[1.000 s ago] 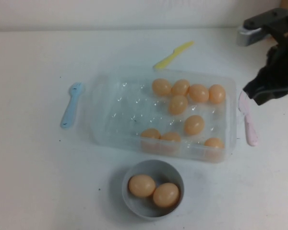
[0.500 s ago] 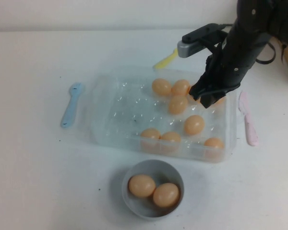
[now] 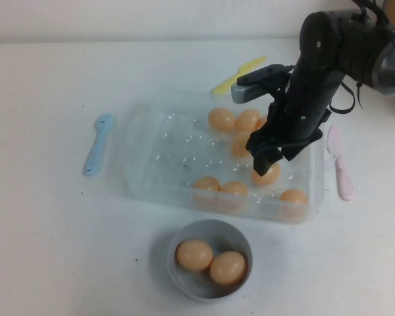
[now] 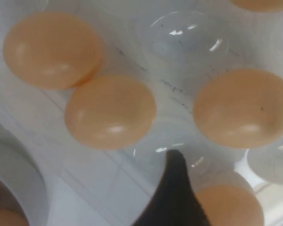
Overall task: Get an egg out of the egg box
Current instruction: Pick up the egg from the plastic box
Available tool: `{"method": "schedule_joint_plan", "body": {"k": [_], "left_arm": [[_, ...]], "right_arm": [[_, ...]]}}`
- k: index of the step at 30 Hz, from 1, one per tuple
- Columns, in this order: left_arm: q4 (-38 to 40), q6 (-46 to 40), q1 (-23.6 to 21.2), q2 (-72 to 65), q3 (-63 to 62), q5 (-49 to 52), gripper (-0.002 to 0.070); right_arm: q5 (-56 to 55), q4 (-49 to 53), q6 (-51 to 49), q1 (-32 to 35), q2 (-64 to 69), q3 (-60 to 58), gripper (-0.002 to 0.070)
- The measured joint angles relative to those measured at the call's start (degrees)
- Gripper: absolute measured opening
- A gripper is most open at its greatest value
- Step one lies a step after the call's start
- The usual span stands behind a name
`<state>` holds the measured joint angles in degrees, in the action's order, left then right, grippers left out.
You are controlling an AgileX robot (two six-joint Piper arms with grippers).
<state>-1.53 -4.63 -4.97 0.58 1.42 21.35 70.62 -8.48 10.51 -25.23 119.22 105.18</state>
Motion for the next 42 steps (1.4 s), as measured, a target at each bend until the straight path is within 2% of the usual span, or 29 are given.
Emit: {"method": "schedule_joint_plan", "body": {"k": [32, 38, 42], "left_arm": [[0.0, 0.0, 0.0, 0.0, 0.0, 0.0, -0.0003], [0.0, 0.0, 0.0, 0.0, 0.0, 0.0, -0.0003], [0.0, 0.0, 0.0, 0.0, 0.0, 0.0, -0.0003]], "right_arm": [[-4.4, -0.7, -1.4, -0.1, 6.9, 1.6, 0.0482], [-4.5, -0.6, -1.4, -0.1, 7.1, 1.8, 0.0436], [-4.5, -0.4, -1.4, -0.1, 7.1, 1.9, 0.0435]]}}
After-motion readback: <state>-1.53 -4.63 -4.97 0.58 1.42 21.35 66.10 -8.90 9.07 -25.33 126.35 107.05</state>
